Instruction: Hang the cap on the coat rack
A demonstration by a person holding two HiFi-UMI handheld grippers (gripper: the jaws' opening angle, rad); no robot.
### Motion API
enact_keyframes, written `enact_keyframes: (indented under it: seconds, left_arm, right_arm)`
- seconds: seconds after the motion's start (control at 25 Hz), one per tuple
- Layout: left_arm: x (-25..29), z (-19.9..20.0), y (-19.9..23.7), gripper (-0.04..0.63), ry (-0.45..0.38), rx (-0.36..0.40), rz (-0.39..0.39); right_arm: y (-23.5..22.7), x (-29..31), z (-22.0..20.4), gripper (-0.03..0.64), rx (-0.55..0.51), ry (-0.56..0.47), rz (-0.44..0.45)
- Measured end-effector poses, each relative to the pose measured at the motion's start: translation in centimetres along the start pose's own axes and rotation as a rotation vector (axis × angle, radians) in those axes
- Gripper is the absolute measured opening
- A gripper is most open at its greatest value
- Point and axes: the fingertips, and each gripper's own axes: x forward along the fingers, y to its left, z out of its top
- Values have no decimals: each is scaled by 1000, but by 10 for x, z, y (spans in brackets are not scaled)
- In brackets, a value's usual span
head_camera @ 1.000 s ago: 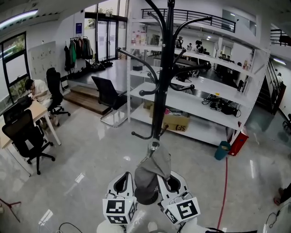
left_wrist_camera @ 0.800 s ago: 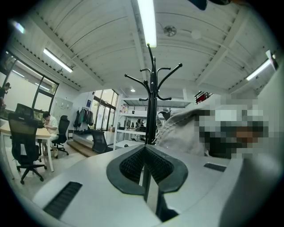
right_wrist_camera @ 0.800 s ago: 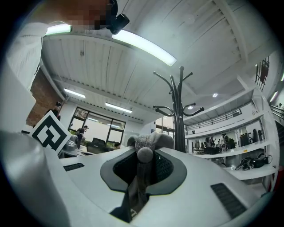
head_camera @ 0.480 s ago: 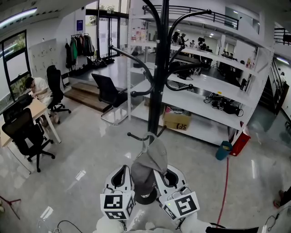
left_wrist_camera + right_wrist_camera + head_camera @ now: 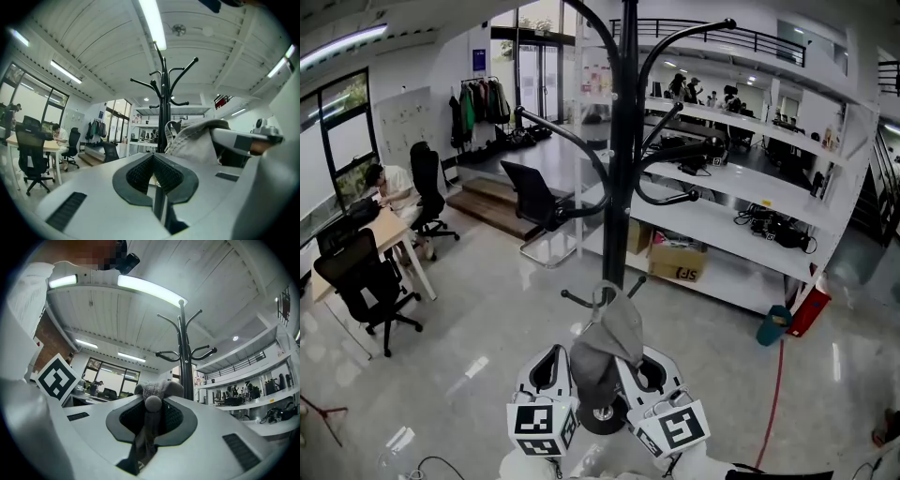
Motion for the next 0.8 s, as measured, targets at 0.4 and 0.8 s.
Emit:
enact_keyframes:
  seconds: [0.4,0.8]
  left_arm:
    - [8,-10,11,0,28,8,56]
    - [11,1,48,0,18,8,107]
  right_arm:
    - [-4,4,-12,44,0,-6,39]
    - [19,20,10,46,-71,-56,84]
